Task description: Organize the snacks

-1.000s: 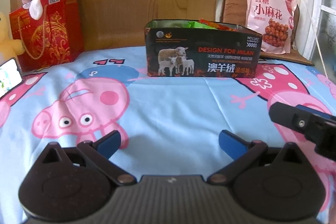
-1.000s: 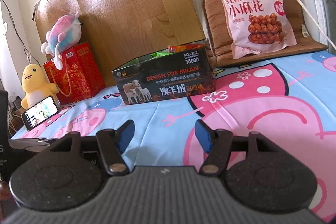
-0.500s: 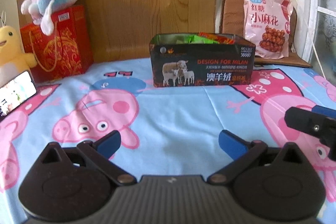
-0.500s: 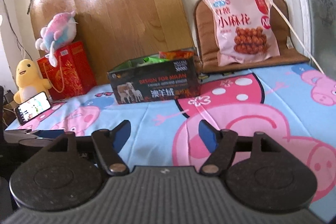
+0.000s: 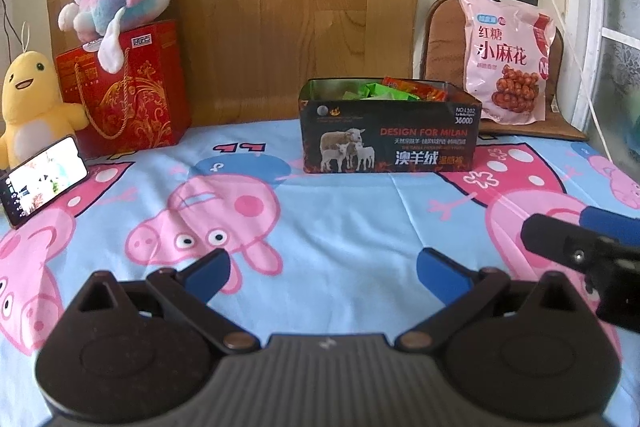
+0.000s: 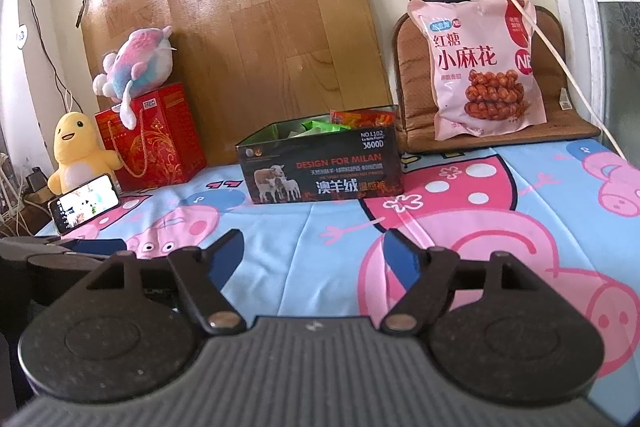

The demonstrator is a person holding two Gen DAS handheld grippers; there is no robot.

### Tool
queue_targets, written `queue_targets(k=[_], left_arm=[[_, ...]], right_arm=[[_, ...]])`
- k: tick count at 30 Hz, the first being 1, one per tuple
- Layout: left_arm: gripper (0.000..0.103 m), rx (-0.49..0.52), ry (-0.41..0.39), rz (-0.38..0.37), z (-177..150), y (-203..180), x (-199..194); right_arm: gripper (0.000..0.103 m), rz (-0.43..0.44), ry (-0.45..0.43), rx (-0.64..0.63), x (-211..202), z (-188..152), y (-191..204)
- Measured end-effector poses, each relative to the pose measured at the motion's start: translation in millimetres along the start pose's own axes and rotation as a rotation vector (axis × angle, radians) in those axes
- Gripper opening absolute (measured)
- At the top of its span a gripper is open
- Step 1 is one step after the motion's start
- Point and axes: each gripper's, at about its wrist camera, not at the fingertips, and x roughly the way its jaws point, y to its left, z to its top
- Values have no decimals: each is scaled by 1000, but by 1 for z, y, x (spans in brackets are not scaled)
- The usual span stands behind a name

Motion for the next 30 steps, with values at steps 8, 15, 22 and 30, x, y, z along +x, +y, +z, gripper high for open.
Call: queue_targets(k=[8, 15, 22, 30], left_arm=[[103, 21, -13, 23, -3, -3, -3], [103, 23, -8, 6, -3, -3, -5], [103, 33, 25, -17, -5, -3, -4], [103, 18, 64, 46, -7, 1, 3]], right_arm=[[79, -6, 4, -9, -1, -2, 4], [79, -7, -1, -5, -2, -2, 4], [79, -7, -2, -5, -2, -2, 4], [79, -9, 0, -2, -3, -3, 3]])
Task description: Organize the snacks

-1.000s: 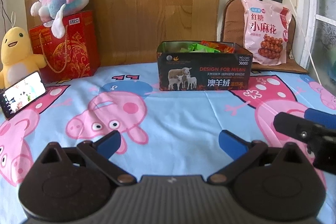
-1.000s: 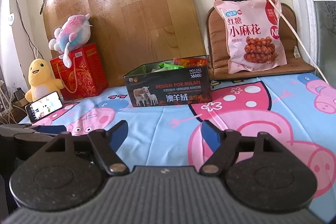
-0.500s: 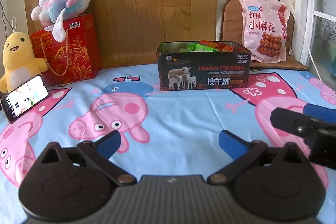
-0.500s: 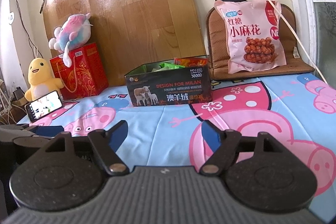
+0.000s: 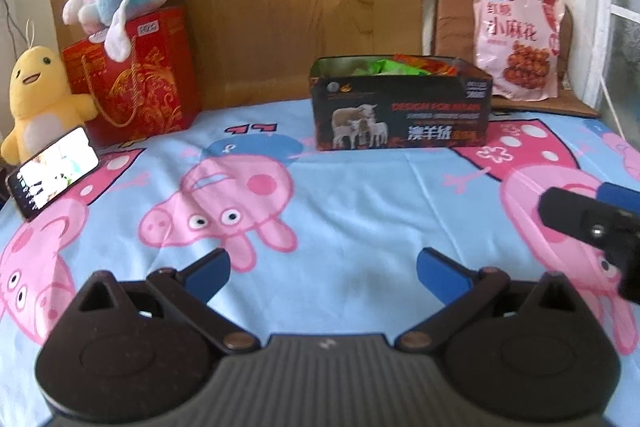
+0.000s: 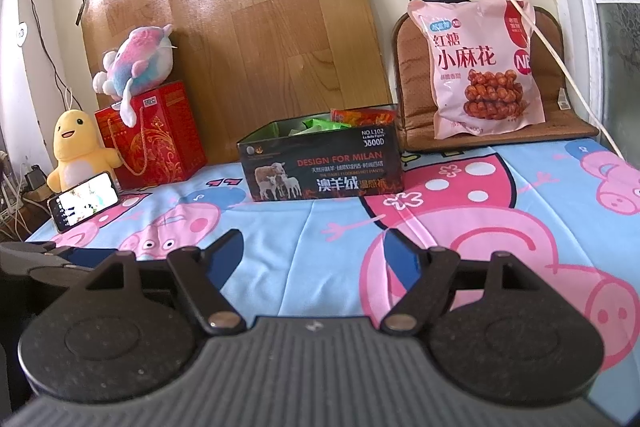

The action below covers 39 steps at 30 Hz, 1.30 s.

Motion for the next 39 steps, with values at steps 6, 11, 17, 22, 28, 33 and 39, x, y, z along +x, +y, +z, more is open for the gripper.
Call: queue_targets(k=[6, 11, 17, 22, 28, 33, 39], left_arm=[[103, 5, 32, 4, -2, -1, 5], [103, -3, 57, -7, -3, -1, 9], [103, -1, 77, -15, -5, -2, 11], [103, -1, 95, -11, -5, -3, 13], [103, 2, 112, -3, -7, -4, 16], [103, 0, 119, 0, -7, -4, 17], [103, 1, 125, 1, -8, -3, 18]], right_arm=[[79, 3, 0, 0, 0, -1, 0], [79, 3, 3, 6, 0, -4, 1], [79, 4, 4, 14, 0, -5, -1], [80, 7, 10, 13, 1, -6, 0], [80, 6, 10, 15, 1, -7, 0], [80, 8, 14, 15, 1, -7, 0], [80, 9, 15, 14, 1, -8, 0]])
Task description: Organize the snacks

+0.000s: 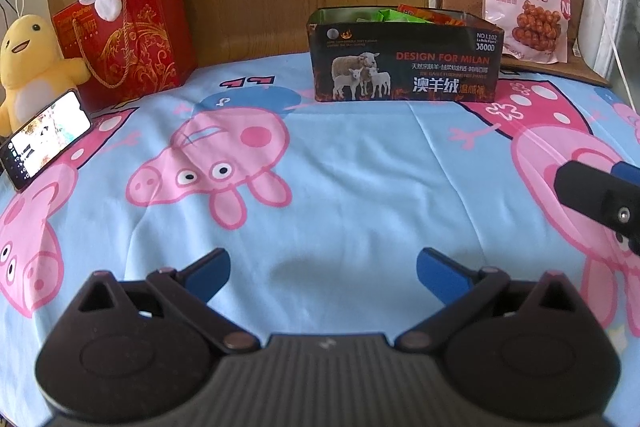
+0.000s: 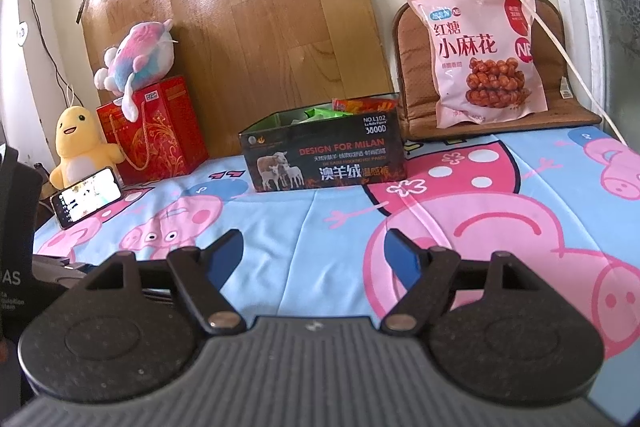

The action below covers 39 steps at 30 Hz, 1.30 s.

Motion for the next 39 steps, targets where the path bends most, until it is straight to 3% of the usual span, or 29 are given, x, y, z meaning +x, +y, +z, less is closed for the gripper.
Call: queue_targets(k=[39], left_arm=[[103, 30, 31, -10, 0, -10, 4]], right_arm=[[80, -3, -4, 8, -1, 0, -4]])
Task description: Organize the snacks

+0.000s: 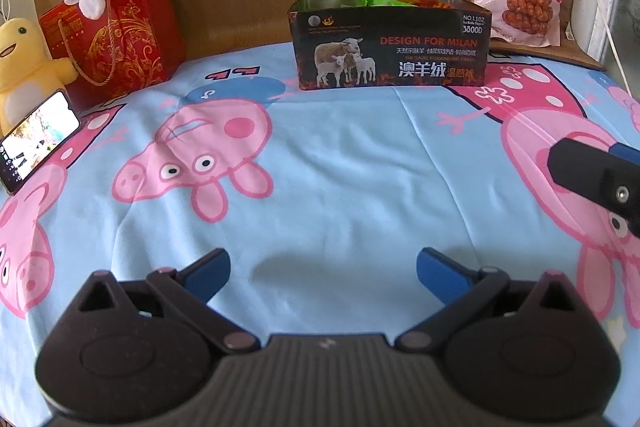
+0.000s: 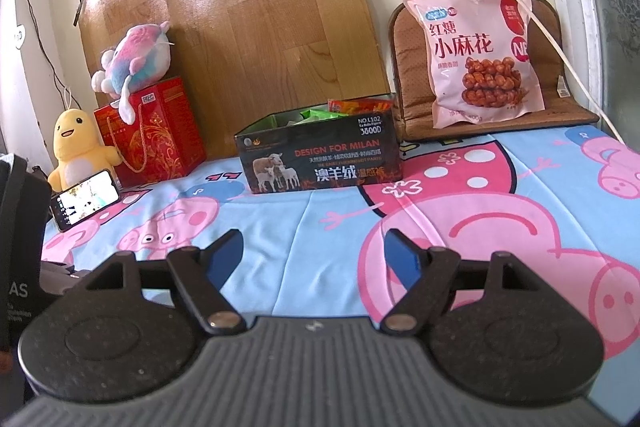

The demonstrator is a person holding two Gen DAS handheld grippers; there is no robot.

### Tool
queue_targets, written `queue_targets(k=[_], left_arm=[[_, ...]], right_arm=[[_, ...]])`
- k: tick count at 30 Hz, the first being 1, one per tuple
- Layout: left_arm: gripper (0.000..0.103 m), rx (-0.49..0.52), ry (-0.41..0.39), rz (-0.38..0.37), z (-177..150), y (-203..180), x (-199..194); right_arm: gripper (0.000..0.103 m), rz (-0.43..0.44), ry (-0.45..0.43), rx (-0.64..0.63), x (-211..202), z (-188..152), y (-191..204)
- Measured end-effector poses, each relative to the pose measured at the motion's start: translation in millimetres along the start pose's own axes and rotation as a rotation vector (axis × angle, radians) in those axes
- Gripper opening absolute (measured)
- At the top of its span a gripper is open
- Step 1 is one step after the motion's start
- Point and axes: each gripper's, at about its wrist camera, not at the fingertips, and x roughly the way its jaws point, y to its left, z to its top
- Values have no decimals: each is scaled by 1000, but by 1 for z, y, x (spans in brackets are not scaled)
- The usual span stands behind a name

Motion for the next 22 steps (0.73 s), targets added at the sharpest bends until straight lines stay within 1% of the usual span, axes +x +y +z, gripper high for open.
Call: queue_targets(k=[17, 22], left_arm=[[103, 1, -1, -4, -1, -2, 1], [103, -9, -31, -41, 3, 0, -3]], right_arm=[[80, -3, 7, 15, 2, -3, -2], [80, -3, 8, 16, 2, -4, -3]])
